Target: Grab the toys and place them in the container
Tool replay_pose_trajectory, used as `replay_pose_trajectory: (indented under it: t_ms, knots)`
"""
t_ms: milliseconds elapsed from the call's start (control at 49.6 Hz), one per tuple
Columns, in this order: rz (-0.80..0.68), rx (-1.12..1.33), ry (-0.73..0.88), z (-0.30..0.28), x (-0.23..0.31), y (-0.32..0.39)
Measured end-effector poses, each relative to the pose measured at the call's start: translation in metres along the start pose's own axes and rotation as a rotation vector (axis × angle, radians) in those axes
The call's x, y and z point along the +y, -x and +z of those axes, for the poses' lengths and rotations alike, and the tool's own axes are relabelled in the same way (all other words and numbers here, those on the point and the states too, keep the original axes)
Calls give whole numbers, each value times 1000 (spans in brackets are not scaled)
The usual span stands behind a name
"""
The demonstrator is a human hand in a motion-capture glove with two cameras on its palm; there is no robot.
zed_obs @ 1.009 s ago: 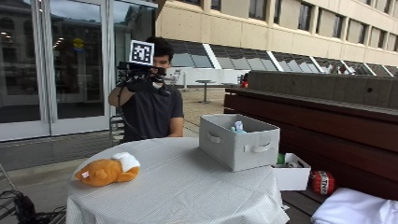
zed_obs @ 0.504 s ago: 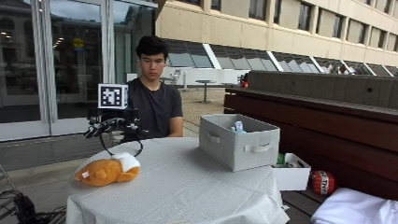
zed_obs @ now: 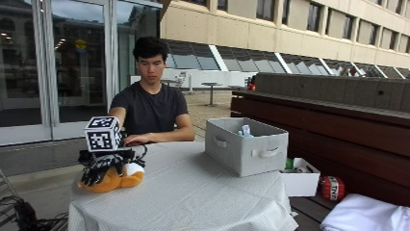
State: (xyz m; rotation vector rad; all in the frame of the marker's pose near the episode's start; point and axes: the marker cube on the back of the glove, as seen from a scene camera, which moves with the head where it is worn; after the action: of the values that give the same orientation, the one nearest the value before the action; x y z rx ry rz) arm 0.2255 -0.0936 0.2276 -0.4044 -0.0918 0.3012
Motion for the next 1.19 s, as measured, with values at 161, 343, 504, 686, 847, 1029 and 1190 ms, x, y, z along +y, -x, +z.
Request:
replay_pose_trajectory:
  t_ms: [161,343,504,686,847,1029,1190]
  knots:
    - [-24,46,5,6,4,6]
    - [-35,90,-149,-2,18,2]
    - [-16,158,-301,-43,33,-3]
    - [-99,143,-405,-112,64,11]
    - [-158,118,-577,-176,92,64]
    - [-217,99,-617,-215,127,132]
    - [-269,73,-584,-234,152,191]
